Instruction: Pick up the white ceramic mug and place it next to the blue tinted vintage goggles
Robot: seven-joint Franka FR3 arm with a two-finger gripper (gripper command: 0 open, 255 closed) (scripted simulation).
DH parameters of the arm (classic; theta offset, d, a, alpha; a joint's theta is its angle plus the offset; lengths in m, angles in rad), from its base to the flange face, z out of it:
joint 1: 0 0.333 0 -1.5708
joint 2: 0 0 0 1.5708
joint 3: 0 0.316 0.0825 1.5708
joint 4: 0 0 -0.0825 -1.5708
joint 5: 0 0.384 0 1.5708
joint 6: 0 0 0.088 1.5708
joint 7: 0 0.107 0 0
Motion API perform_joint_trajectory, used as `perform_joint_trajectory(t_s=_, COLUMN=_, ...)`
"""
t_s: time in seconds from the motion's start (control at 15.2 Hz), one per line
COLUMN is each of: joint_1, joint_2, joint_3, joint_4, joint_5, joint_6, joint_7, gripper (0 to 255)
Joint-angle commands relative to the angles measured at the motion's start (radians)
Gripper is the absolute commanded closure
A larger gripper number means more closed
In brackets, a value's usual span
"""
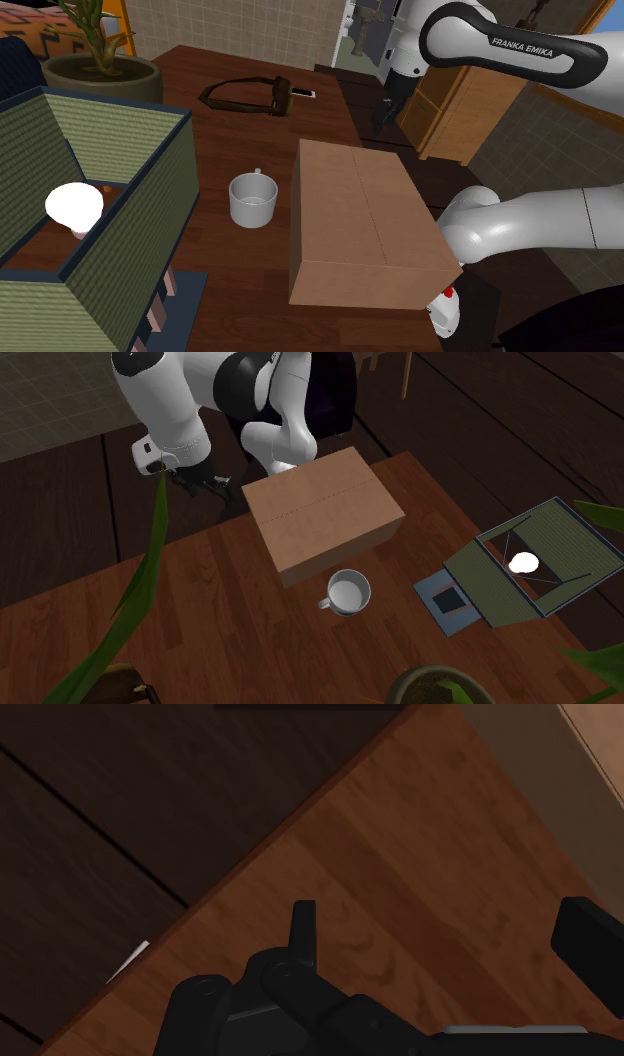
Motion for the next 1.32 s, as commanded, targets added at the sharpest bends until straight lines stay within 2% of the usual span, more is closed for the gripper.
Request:
perform_joint_trajectory(t_s=0.0, joint_1=0.000, joint_2=0.000, joint_3=0.000, joint_4=0.000, joint_5=0.000, joint_6=0.000, joint_7=0.000, gripper=0)
perform_joint_trajectory(t_s=0.4, joint_1=0.047, joint_2=0.061, joint_3=0.134, joint_4=0.008, joint_5=0.094, joint_6=0.025, joint_7=0.161, gripper=0)
perform_joint_trajectory(t_s=0.79, joint_1=0.086, joint_2=0.168, joint_3=0.262, joint_4=0.061, joint_5=0.173, joint_6=0.062, joint_7=0.319, gripper=0)
perform_joint_trajectory(t_s=1.06, joint_1=0.112, joint_2=0.264, joint_3=0.338, joint_4=0.119, joint_5=0.205, joint_6=0.089, joint_7=0.428, gripper=0)
perform_joint_trajectory(t_s=1.25, joint_1=0.160, joint_2=0.351, joint_3=0.368, joint_4=0.175, joint_5=0.206, joint_6=0.110, joint_7=0.521, gripper=0)
